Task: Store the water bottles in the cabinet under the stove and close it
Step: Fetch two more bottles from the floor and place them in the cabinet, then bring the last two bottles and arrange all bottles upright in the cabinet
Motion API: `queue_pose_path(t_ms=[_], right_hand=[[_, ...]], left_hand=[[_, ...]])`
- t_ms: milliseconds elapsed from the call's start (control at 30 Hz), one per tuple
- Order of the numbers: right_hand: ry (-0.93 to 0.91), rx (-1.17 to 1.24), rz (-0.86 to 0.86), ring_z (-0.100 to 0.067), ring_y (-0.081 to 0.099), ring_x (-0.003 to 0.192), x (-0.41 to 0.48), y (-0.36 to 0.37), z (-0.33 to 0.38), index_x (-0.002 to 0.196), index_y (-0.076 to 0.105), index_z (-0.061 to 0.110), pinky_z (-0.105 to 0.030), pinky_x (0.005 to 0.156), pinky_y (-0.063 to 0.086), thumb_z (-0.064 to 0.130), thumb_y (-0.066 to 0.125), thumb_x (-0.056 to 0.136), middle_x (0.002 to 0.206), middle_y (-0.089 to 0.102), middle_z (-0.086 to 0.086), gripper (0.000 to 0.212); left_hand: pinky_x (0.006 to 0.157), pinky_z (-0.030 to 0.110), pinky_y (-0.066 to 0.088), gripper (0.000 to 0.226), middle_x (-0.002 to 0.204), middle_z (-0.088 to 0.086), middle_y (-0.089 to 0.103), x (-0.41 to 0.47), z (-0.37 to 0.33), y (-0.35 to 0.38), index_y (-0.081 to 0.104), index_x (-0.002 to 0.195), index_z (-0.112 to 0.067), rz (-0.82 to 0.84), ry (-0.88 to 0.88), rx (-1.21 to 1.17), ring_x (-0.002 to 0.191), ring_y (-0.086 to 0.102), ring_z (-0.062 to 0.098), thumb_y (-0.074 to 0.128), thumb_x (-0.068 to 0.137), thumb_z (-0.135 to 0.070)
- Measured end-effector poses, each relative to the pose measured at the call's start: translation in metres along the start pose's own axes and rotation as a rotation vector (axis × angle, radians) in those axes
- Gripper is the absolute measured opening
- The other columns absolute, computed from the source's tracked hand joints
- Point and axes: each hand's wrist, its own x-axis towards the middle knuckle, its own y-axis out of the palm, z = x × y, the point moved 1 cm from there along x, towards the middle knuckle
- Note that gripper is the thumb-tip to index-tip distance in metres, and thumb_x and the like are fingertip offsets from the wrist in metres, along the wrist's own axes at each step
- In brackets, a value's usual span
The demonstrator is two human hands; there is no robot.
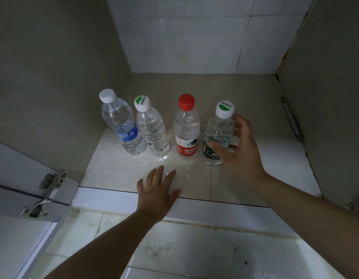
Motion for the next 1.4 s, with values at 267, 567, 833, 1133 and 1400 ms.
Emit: queue_pose_path(t_ms=[267, 567, 833, 1133, 1400], right_hand=[[0.043, -0.049, 0.087, 0.021, 0.042, 0.11, -0.013, -0.005, 0.004, 0.141, 0.024, 0.033, -0.001, 0.083, 0.037, 0.021, 0.074, 0.076, 0.119, 0.038, 0.047, 0.083], [0.239, -0.414, 0.232, -0.019, 0.031, 0.136, -0.049, -0.028, 0.031, 0.147, 0.016, 0.017, -0.034, 0.108, 0.032, 0.045, 0.066, 0.078, 0.152, 0.026, -0.005, 0.089], [0.235, -0.977, 0.668, -0.027, 0.008, 0.144, -0.09, -0.068, 0.166, 0.148, 0.005, 0.018, -0.043, 0.114, 0.02, 0.059, 0.037, 0.089, 0.158, 0.007, -0.006, 0.079], [0.332, -0.955, 0.733, -0.023, 0.006, 0.145, -0.144, -0.127, 0.436, 0.148, 0.003, 0.022, -0.044, 0.117, 0.015, 0.063, 0.034, 0.087, 0.157, 0.009, 0.0, 0.081], [0.418, -0.803, 0.478, -0.02, 0.014, 0.142, -0.176, -0.211, 0.675, 0.147, 0.014, 0.018, -0.038, 0.115, 0.022, 0.062, 0.037, 0.087, 0.154, 0.021, 0.0, 0.078]], left_hand=[[0.112, 0.052, 0.021, 0.08, 0.157, 0.001, 0.013, 0.001, 0.0, -0.016, 0.02, 0.144, -0.039, 0.073, 0.013, -0.018, 0.144, 0.012, 0.024, 0.008, 0.074, -0.076], [0.113, 0.054, 0.018, 0.065, 0.155, -0.004, 0.021, -0.022, 0.006, -0.073, 0.019, 0.144, -0.041, 0.173, 0.047, -0.075, 0.143, 0.017, 0.021, 0.03, 0.086, -0.068], [0.113, 0.058, 0.009, 0.065, 0.155, -0.005, 0.021, -0.118, -0.012, -0.226, 0.018, 0.145, -0.04, 0.182, 0.015, -0.037, 0.145, 0.01, 0.024, 0.028, 0.086, -0.068], [0.11, 0.055, 0.021, 0.08, 0.148, -0.006, 0.033, -0.274, -0.045, -0.474, 0.025, 0.141, -0.039, 0.18, 0.022, -0.123, 0.141, 0.021, 0.02, 0.011, 0.071, -0.075], [0.106, 0.048, 0.031, 0.077, 0.144, -0.002, 0.041, -0.366, -0.082, -0.688, 0.027, 0.143, -0.037, 0.148, 0.205, -0.172, 0.135, 0.033, 0.018, 0.016, 0.076, -0.073]])
